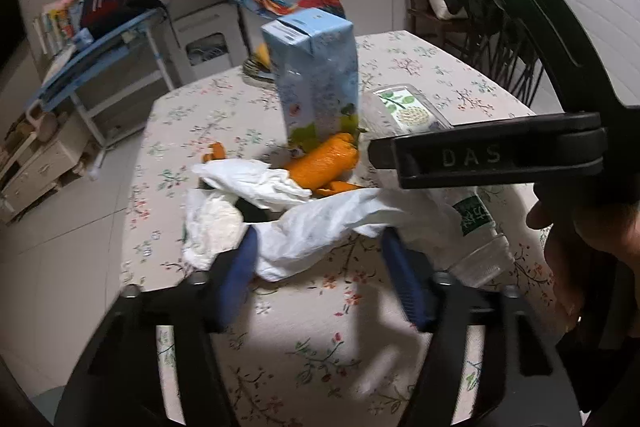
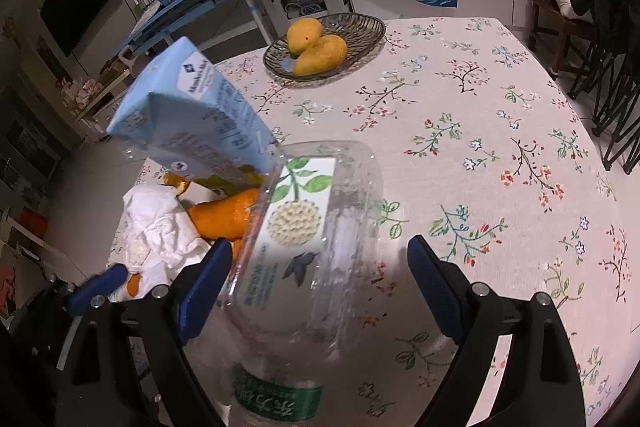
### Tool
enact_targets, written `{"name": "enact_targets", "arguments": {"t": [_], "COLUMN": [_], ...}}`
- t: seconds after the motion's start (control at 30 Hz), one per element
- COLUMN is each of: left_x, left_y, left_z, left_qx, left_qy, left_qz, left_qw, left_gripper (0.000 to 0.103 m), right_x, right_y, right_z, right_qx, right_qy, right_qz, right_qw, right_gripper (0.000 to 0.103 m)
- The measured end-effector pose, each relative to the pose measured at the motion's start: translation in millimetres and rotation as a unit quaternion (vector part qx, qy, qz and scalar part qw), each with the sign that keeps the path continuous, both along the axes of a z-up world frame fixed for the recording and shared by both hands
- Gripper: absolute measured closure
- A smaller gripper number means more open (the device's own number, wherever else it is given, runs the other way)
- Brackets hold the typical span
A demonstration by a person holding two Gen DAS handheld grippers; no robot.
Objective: Collect trash
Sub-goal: 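Grasp the clear water bottle with the right gripper while the left gripper grasps a white tissue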
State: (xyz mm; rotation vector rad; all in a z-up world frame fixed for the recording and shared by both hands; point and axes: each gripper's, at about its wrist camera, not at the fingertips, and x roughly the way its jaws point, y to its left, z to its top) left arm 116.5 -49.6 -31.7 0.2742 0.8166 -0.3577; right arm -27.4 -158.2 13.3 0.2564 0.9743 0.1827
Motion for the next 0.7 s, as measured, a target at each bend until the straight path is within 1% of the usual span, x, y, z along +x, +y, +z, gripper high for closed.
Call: {"name": "enact_targets", "arguments": {"t": [0.03, 0.07, 0.1, 0.17, 0.27, 0.4, 0.5, 0.57, 0.63, 0.67, 0.7], "left_x": [1, 5, 5, 7, 8, 8, 1, -4, -6, -7, -6], "left_y": [-1, 0, 0, 4, 12, 23, 33, 42, 54, 65, 72], "left_z": [-1, -2, -2, 0, 7, 10, 13, 15, 14, 13, 13], "left_qx": [-0.005, -0.018, -0.025, -0.052, -0.084, -0.119, -0.139, -0.156, -0.181, -0.204, -0.219], "left_qy": [0.005, 0.019, 0.025, 0.033, 0.042, 0.055, 0.062, 0.069, 0.085, 0.094, 0.1], "left_qz": [-0.003, -0.006, -0.006, -0.008, -0.004, 0.007, 0.013, 0.02, 0.035, 0.047, 0.054], "left_qw": [1.0, 0.9996, 0.9994, 0.9981, 0.9955, 0.9913, 0.9882, 0.9851, 0.9793, 0.9732, 0.969], "left_gripper": [0.067, 0.081, 0.086, 0.093, 0.1, 0.1, 0.1, 0.1, 0.1, 0.1, 0.1], "right_x": [1, 1, 1, 3, 4, 0, -5, -10, -15, -18, -19], "right_y": [-1, -1, -2, -6, -12, -16, -20, -23, -27, -28, -29], "right_z": [-1, -1, -1, -1, -2, 0, 3, 4, 4, 4, 4], "right_qx": [0.003, 0.006, 0.011, 0.02, 0.033, 0.039, 0.038, 0.038, 0.038, 0.037, 0.036], "right_qy": [0.002, 0.003, 0.005, 0.008, 0.012, 0.013, 0.011, 0.012, 0.012, 0.012, 0.012], "right_qz": [0.002, 0.004, 0.007, 0.008, 0.01, 0.014, 0.018, 0.018, 0.018, 0.017, 0.016], "right_qw": [1.0, 1.0, 1.0, 1.0, 0.999, 0.999, 0.999, 0.999, 0.999, 0.999, 0.999], "right_gripper": [0.018, 0.02, 0.024, 0.031, 0.032, 0.037, 0.041, 0.042, 0.042, 0.042, 0.042]}}
